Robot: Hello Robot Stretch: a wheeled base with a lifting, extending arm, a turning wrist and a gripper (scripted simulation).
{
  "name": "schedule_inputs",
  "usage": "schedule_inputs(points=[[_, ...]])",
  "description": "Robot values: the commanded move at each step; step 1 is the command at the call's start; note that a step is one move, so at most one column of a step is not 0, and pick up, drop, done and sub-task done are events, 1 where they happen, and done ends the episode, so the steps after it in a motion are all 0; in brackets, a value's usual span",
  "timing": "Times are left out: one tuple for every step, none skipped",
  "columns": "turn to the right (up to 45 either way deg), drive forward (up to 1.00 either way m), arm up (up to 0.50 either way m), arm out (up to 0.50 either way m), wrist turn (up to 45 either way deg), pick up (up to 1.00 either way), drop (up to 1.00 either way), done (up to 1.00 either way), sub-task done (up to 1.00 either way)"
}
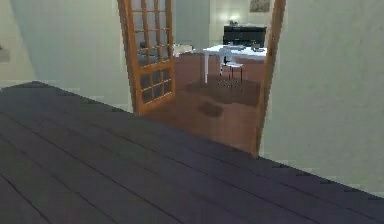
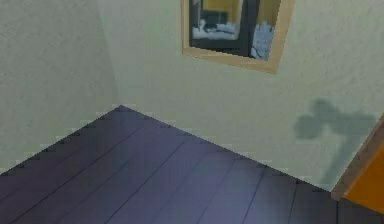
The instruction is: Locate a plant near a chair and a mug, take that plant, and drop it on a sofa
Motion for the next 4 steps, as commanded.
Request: schedule_inputs(points=[[0.0,1.00,0.00,0.00,0.0,0.00,0.00,0.00,0.00],[0.0,1.00,0.00,0.00,0.0,0.00,0.00,0.00,0.00],[30.0,0.00,0.00,0.00,0.0,0.00,0.00,0.00,0.00],[0.0,1.00,0.00,0.00,0.0,0.00,0.00,0.00,0.00]])
